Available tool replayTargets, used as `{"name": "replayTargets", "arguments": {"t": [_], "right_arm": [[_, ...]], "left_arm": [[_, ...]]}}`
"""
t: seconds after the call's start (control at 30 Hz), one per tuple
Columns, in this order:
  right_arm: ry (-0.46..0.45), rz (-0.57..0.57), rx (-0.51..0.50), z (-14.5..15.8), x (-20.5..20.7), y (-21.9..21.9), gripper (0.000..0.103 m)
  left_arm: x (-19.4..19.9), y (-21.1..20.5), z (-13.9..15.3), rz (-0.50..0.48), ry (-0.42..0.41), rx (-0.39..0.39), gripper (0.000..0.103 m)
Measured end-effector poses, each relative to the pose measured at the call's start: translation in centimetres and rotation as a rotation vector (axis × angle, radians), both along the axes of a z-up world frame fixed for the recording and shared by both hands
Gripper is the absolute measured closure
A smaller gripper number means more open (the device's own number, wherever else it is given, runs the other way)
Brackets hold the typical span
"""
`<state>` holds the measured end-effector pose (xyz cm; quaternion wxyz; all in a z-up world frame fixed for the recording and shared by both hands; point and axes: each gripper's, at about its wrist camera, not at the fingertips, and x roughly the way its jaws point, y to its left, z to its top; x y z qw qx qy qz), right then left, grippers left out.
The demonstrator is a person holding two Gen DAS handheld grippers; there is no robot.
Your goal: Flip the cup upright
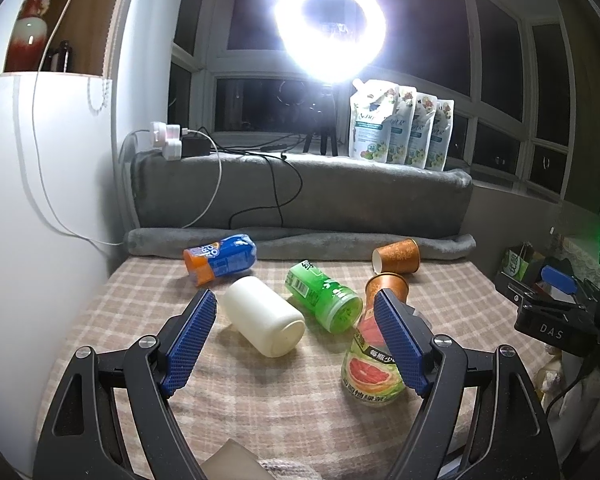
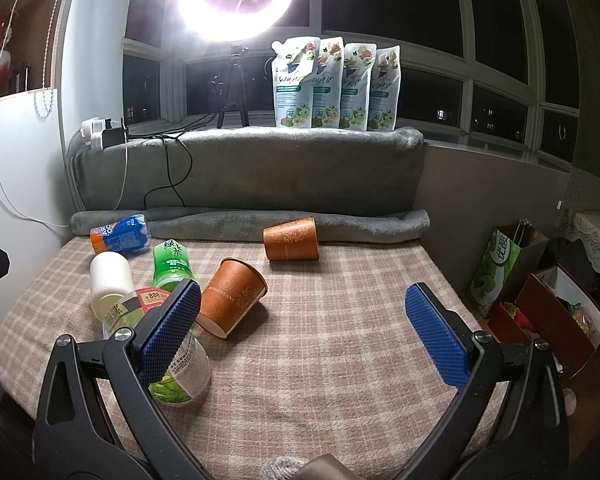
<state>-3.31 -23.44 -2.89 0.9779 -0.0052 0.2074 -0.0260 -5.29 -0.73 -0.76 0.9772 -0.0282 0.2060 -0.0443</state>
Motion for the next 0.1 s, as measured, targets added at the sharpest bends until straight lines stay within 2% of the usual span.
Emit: {"name": "replayTargets", "arguments": {"t": [0.1], "right_arm": [[0.001, -0.001, 0.001, 0.01, -0.01, 0.02, 0.000]], "left_arm": [[0.09, 0.03, 0.01, 0.001, 0.004, -0.004, 0.022]]}}
